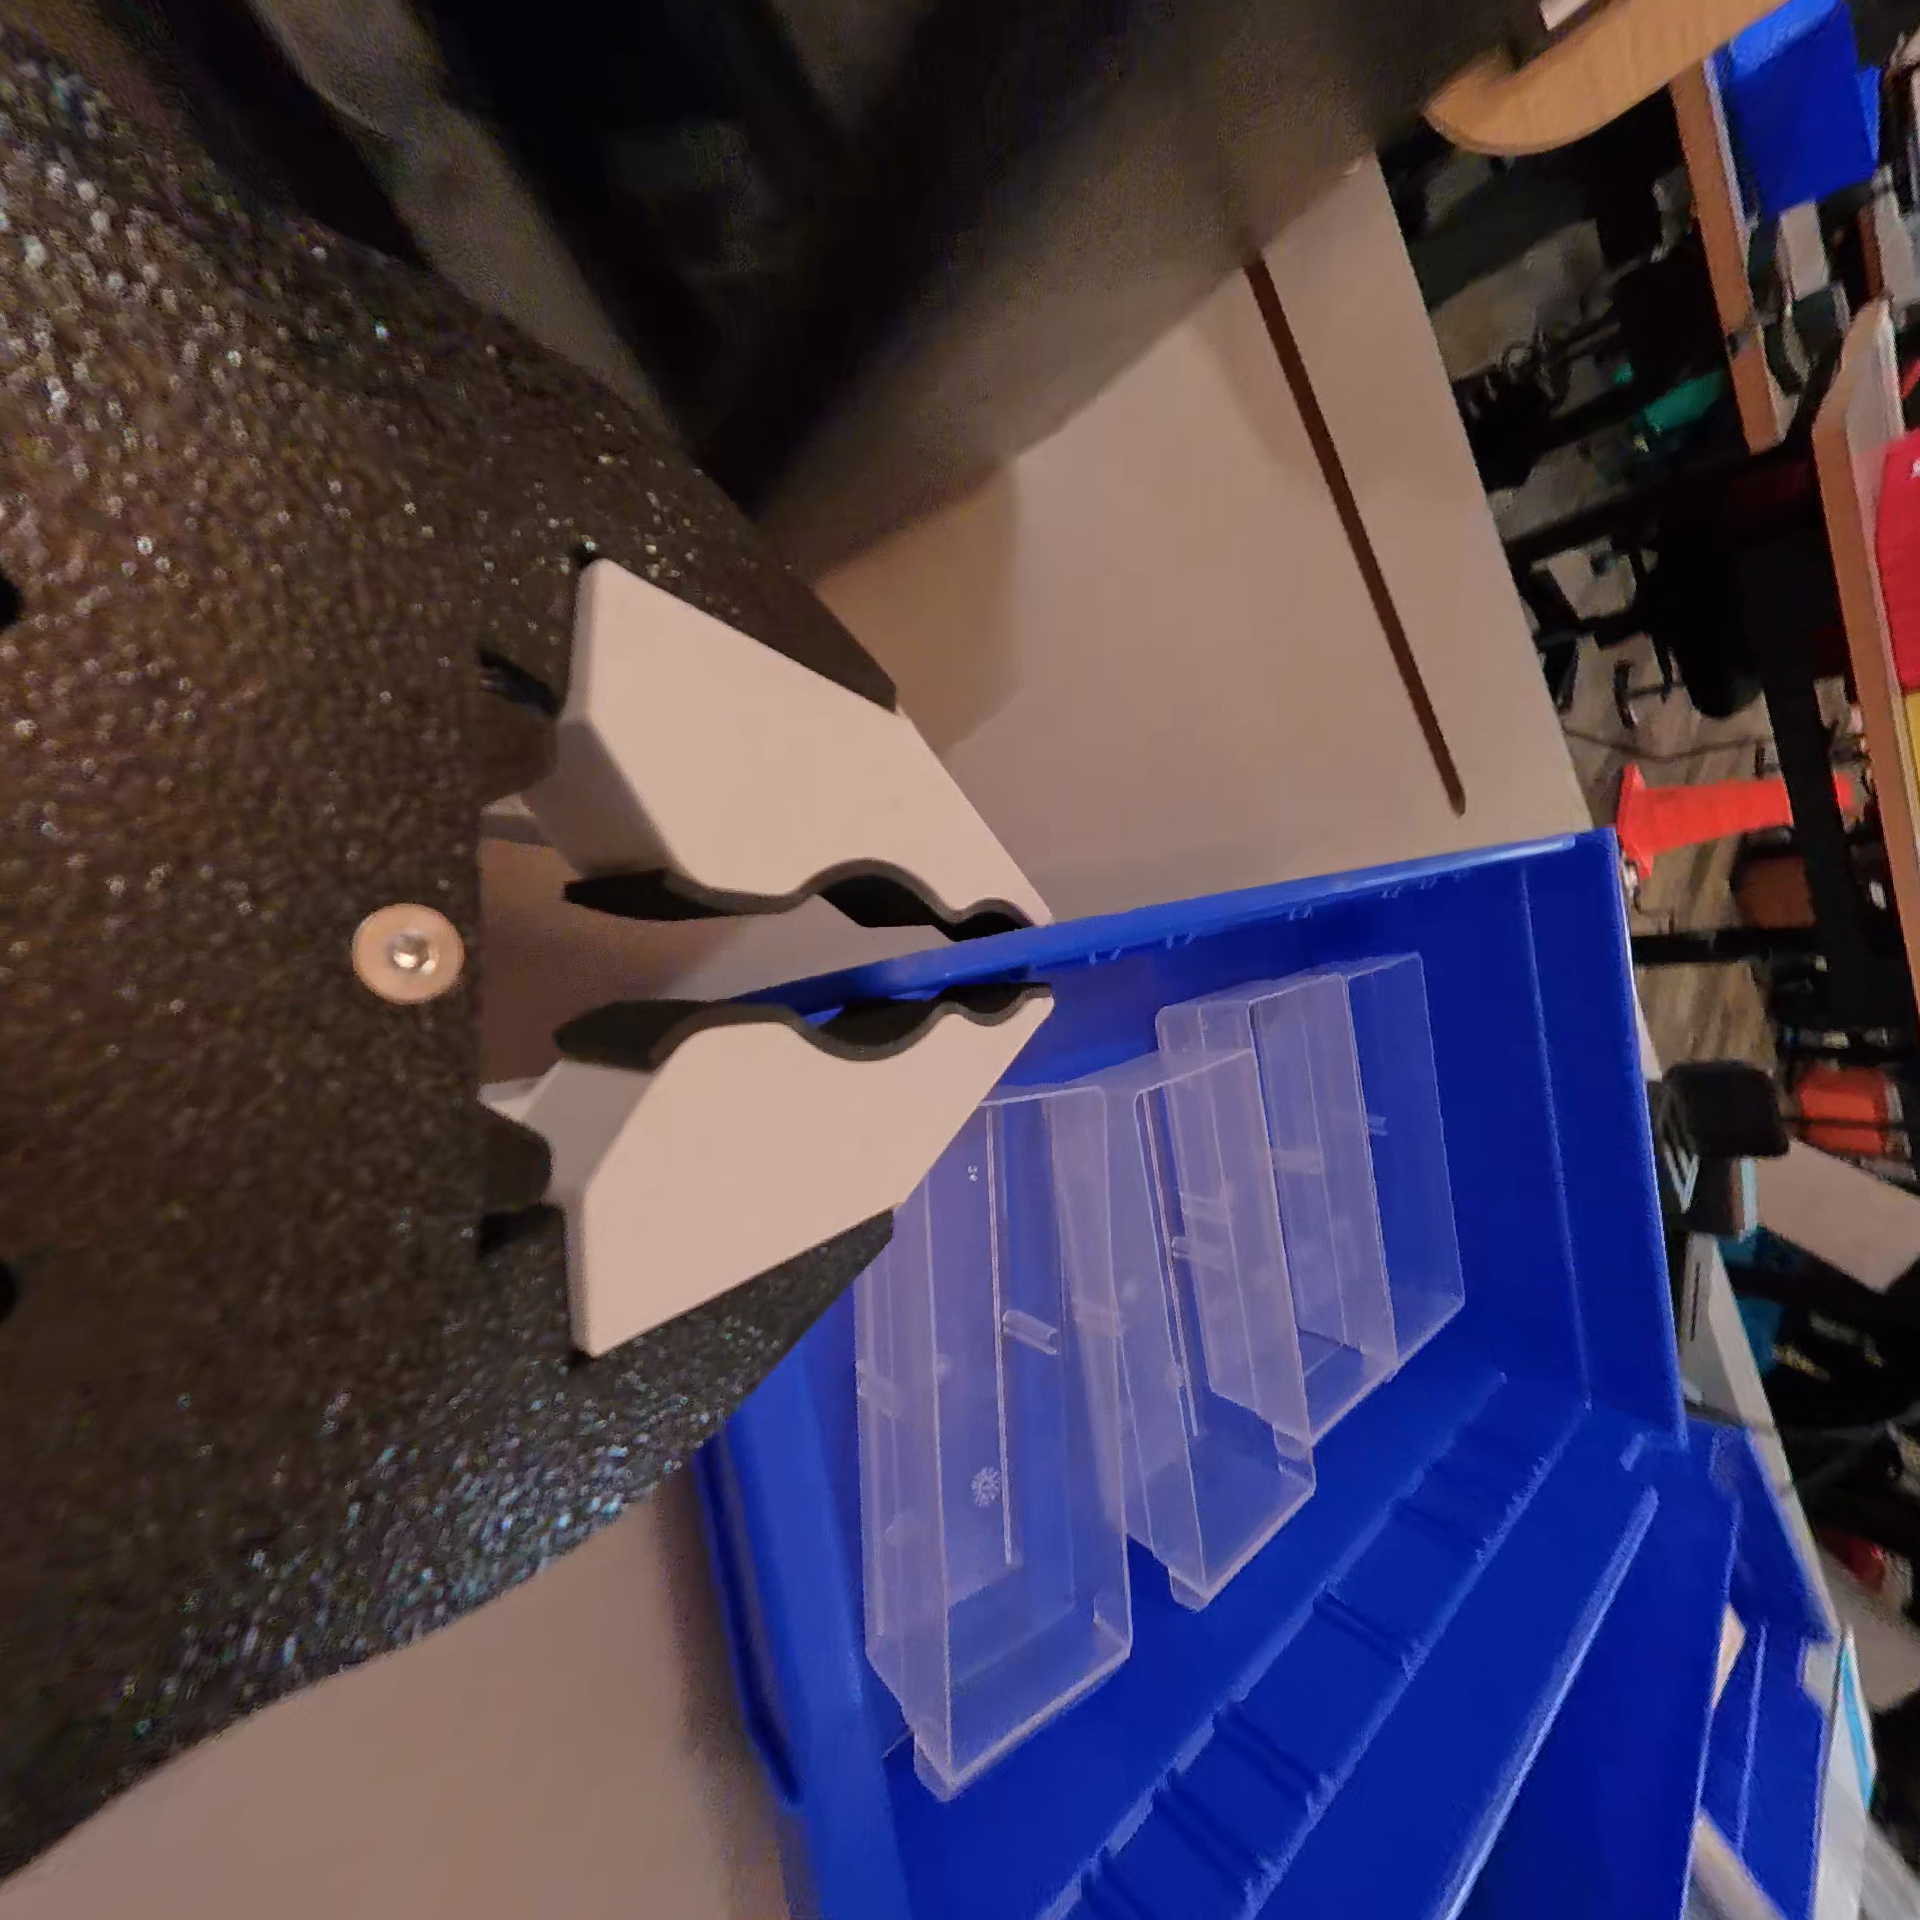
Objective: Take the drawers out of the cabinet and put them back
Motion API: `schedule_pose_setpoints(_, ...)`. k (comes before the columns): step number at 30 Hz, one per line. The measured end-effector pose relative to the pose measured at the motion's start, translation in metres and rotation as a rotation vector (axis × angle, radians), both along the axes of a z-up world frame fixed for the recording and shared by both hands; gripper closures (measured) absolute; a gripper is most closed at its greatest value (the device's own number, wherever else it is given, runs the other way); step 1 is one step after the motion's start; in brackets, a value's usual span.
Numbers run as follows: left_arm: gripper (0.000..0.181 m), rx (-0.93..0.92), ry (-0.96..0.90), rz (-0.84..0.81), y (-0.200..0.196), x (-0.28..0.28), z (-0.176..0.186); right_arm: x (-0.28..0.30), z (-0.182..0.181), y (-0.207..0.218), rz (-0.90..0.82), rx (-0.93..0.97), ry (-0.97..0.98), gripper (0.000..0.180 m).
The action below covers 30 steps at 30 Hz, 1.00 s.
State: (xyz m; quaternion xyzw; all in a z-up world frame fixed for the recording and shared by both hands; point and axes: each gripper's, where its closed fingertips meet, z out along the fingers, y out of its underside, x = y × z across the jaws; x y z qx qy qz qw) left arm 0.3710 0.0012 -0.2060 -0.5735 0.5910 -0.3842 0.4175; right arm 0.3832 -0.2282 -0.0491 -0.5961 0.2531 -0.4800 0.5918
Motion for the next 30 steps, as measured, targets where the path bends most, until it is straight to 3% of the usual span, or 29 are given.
schedule_pose_setpoints(7, 0.177, 0.062, 0.002, -0.187, 0.016, -0.151, 0.001, -0.018, 0.018, 0.015, 0.022, -0.013, -0.041, 0.067)
schedule_pose_setpoints(12, 0.178, 0.064, 0.004, -0.163, 0.036, -0.237, 0.001, -0.014, -0.023, 0.046, 0.061, -0.141, 0.146, 0.058)
schedule_pose_setpoints(15, 0.177, 0.054, -0.001, -0.128, 0.049, -0.277, 0.001, -0.03, -0.032, 0.074, 0.167, -0.104, 0.25, 0.058)
schedule_pose_setpoints(19, 0.177, 0.059, 0.002, -0.093, 0.067, -0.323, 0.001, -0.072, -0.026, 0.107, 0.322, 0.024, 0.299, 0.061)
schedule_pose_setpoints(23, 0.177, 0.06, 0.009, -0.054, 0.089, -0.362, 0.001, -0.126, -0.036, 0.145, 0.451, -0.016, 0.323, 0.062)
schedule_pose_setpoints(27, 0.177, 0.05, 0.009, 0.033, 0.112, -0.394, 0.001, -0.199, -0.036, 0.208, 0.652, -0.087, 0.32, 0.071)
schedule_pose_setpoints(30, 0.177, 0.052, 0.003, 0.106, 0.128, -0.413, 0.001, -0.249, -0.011, 0.271, 0.783, -0.072, 0.252, 0.062)
